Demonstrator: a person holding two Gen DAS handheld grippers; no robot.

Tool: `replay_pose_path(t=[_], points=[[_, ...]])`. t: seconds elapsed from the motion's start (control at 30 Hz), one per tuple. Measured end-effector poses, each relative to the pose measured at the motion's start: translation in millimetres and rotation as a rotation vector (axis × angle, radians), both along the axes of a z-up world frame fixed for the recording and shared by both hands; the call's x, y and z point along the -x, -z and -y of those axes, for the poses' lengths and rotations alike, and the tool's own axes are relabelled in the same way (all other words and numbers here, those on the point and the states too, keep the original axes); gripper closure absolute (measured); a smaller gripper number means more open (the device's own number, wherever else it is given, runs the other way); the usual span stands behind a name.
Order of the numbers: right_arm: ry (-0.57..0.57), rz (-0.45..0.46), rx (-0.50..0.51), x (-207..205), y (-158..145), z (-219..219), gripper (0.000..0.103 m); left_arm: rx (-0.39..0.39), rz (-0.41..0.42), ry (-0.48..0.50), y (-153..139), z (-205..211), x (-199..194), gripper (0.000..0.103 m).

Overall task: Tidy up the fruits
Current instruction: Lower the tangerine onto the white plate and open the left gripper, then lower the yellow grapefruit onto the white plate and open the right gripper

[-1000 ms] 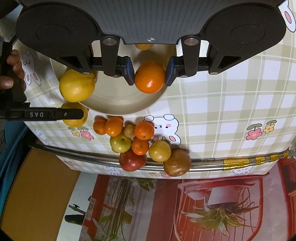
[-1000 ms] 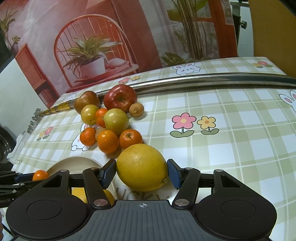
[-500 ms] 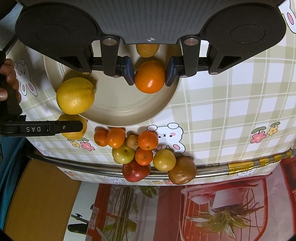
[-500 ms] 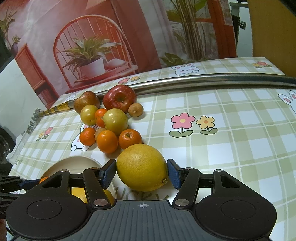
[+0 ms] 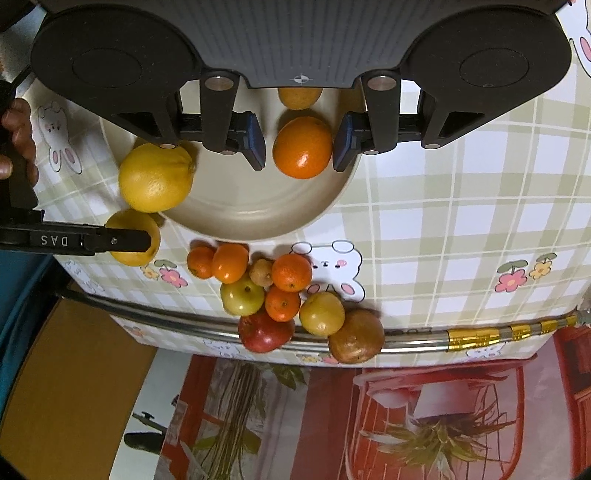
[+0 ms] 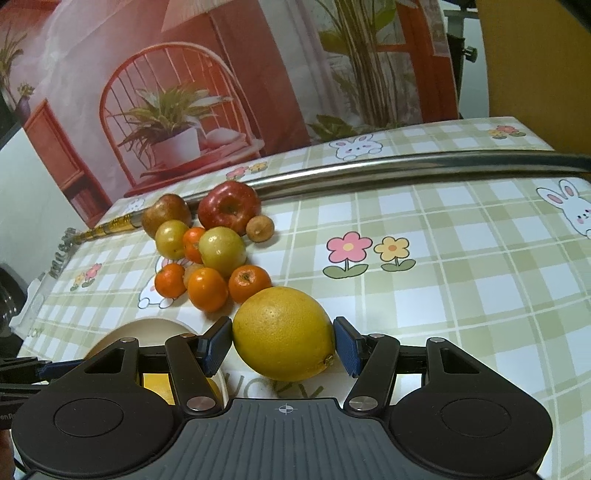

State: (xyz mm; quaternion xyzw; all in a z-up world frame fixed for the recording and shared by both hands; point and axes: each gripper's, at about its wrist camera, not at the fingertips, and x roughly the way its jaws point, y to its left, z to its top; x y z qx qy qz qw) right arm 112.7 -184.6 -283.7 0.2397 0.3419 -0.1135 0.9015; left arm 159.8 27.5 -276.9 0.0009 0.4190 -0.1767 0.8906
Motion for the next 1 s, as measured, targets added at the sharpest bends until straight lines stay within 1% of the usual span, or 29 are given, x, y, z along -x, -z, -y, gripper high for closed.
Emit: replay_pose_path(t=[0.13, 0.33, 0.43, 0.77, 0.87, 1.0], points=[[0.002, 0.028, 0.003, 8, -10, -3, 0.047, 0.007, 0.025, -0.014, -10, 1, 6, 0.061], [-0.015, 0.068, 0.006, 23, -26, -14, 0.047, 0.026, 0.048, -0.078, -19, -2, 22, 0.06], [-0.037, 0.078, 0.009, 31, -32, -23, 0.047, 0.018, 0.053, -0.097, -22, -2, 32, 0.06], [-0.132, 0.06, 0.047, 49, -40, -71, 0.047, 0.044, 0.054, -0.168, -30, -15, 57, 0.059], [-0.158, 0.059, 0.072, 51, -44, -81, 0.047, 0.056, 0.063, -0.19, -33, -19, 63, 0.058], [-0.19, 0.05, 0.079, 53, -46, -89, 0.047, 0.081, 0.072, -0.221, -34, -26, 69, 0.058]])
